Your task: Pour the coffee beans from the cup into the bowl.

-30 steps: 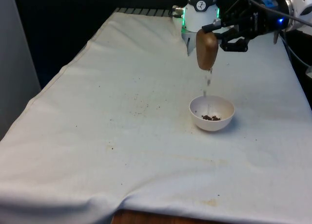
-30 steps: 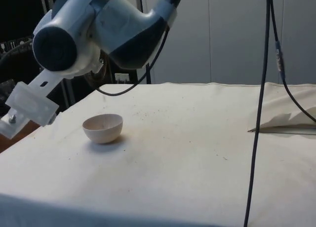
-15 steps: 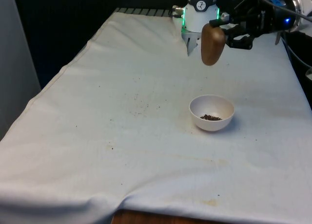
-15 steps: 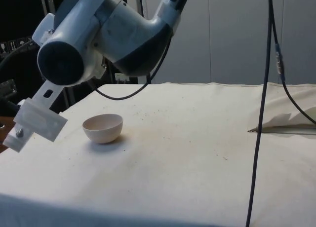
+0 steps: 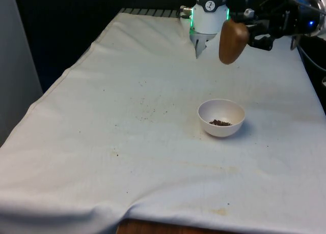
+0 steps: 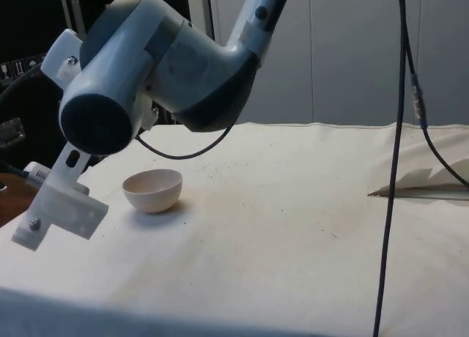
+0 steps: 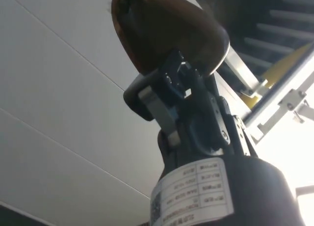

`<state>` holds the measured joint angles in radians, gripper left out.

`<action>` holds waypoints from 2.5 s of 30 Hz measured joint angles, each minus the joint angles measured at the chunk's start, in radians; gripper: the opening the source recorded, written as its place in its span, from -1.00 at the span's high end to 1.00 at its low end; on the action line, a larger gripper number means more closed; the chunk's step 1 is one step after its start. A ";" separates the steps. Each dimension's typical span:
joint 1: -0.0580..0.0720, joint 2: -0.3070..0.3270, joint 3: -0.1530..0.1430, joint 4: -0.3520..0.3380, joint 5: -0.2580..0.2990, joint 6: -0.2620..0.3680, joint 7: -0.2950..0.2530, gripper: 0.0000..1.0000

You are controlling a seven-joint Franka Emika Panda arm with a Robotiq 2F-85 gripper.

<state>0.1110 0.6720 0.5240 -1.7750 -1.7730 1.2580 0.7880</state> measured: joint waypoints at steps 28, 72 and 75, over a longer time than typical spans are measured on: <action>0.013 0.064 0.046 0.021 -0.112 -0.117 -0.036 0.93; -0.038 0.009 0.047 0.045 0.028 -0.077 0.001 0.93; -0.042 0.002 0.047 0.045 0.039 -0.077 -0.006 0.93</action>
<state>0.0690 0.6740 0.5710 -1.7300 -1.7340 1.1810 0.7820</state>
